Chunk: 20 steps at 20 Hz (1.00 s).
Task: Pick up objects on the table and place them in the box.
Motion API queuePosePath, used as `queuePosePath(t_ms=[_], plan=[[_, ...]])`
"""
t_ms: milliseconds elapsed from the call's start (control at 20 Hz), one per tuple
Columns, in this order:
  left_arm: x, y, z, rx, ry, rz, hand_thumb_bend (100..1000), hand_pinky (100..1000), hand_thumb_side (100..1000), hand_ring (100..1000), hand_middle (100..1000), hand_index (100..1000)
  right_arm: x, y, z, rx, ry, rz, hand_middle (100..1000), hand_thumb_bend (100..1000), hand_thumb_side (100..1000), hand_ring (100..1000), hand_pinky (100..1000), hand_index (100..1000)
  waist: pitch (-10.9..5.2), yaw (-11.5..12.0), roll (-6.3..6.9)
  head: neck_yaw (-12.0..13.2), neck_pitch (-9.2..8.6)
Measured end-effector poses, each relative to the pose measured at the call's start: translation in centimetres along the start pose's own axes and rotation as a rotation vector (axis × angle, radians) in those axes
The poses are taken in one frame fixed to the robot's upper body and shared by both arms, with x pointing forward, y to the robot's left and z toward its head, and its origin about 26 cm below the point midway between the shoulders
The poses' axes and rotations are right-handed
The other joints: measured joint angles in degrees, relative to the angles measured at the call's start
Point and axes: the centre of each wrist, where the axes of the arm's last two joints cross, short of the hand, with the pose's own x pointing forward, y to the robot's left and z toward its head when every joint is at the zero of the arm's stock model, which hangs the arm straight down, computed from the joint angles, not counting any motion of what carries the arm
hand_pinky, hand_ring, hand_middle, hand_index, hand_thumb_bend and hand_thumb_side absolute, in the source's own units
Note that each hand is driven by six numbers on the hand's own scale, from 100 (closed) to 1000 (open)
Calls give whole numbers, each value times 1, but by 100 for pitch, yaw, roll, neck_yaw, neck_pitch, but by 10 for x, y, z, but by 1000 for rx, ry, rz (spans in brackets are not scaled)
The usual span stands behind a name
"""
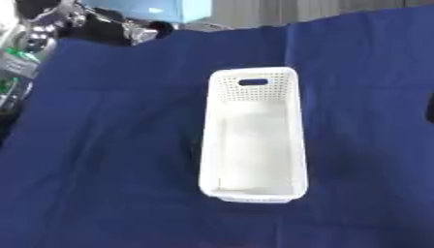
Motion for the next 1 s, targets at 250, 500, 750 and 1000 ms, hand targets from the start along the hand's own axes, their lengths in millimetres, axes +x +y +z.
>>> queuePosePath(t_ms=[250,500,750,1000], plan=[[13,-17,-10,-70,-89,115,566,100,100,100,100,138,0,-1,-2,3,-3,1,797,100,792,685,588,863,2,-107,75,5,-149],[21,-29,-17,-134,-156,191,596,100,100,100,100,137,0,-1,-3,3,-3,2,797,100,792,685,589,863,41,-149,120,15,-207],[27,-46,-13,-197,-175,296,607,100,100,100,100,151,1,-2,-5,9,-7,5,798,100,792,686,590,865,45,-159,123,25,-199],[28,-53,-9,-215,-161,370,461,100,100,158,140,266,1,-2,-5,9,-7,6,797,100,792,686,589,862,55,-128,122,56,-144]])
